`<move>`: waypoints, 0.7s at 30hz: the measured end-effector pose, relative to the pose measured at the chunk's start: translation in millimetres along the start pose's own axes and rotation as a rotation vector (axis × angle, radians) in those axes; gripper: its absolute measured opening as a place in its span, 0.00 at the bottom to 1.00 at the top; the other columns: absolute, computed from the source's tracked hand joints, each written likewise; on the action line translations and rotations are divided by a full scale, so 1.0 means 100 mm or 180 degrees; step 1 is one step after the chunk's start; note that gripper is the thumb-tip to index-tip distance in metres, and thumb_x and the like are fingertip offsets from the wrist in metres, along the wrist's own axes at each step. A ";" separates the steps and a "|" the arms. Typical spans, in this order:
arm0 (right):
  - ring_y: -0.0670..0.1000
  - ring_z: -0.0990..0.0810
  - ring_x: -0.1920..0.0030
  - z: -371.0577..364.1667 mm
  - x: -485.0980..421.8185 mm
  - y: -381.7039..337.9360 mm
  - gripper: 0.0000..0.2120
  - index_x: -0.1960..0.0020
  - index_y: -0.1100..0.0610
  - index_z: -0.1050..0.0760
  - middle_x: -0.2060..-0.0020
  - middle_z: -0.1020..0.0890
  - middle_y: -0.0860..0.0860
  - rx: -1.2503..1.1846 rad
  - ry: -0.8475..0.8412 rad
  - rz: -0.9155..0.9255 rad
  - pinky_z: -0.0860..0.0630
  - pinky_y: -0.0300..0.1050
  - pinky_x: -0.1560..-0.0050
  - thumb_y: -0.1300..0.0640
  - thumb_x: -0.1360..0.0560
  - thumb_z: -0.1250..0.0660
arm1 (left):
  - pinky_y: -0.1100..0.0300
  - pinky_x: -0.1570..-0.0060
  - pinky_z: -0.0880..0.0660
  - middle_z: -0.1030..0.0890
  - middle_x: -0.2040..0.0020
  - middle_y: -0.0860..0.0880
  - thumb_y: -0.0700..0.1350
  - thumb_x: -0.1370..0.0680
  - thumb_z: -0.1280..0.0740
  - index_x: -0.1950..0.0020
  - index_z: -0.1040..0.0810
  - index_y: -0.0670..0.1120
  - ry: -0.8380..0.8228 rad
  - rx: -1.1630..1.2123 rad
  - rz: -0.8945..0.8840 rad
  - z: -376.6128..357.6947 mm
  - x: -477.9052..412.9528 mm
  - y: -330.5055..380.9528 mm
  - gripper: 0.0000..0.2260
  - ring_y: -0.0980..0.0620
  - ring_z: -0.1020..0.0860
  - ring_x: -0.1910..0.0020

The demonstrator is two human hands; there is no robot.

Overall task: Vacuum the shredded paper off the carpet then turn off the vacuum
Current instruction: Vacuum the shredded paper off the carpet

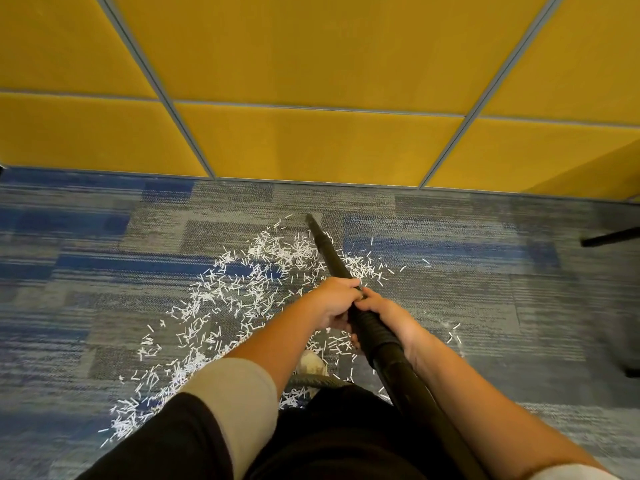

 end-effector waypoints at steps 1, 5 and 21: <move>0.54 0.26 0.79 0.00 -0.01 0.00 0.12 0.44 0.49 0.32 0.66 0.25 0.59 0.0006 0.0008 -0.0016 0.25 0.41 0.79 0.64 0.22 0.45 | 0.54 0.59 0.22 0.24 0.44 0.43 0.39 0.19 0.41 0.28 0.32 0.51 0.0000 -0.0011 0.0003 0.01 0.00 0.00 0.19 0.53 0.28 0.65; 0.54 0.25 0.78 -0.01 -0.08 0.00 0.15 0.38 0.52 0.34 0.67 0.25 0.60 0.0061 -0.0003 -0.0093 0.25 0.41 0.78 0.64 0.22 0.44 | 0.57 0.65 0.25 0.24 0.50 0.44 0.40 0.19 0.41 0.27 0.33 0.52 0.0045 -0.0075 0.0028 0.06 -0.03 -0.03 0.20 0.53 0.30 0.70; 0.54 0.25 0.75 -0.25 -0.27 -0.04 0.16 0.37 0.51 0.34 0.64 0.26 0.60 0.0590 -0.0301 -0.0294 0.25 0.42 0.76 0.63 0.22 0.44 | 0.54 0.60 0.22 0.24 0.44 0.42 0.39 0.19 0.42 0.27 0.33 0.51 0.0273 0.0227 0.0030 0.36 0.06 -0.10 0.20 0.51 0.27 0.65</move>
Point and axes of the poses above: each hand's wrist, its own x-axis away from the middle knuckle, its own z-axis out of the back of the hand, y = z × x, the point moved 1 cm from there along -x, towards the middle knuckle
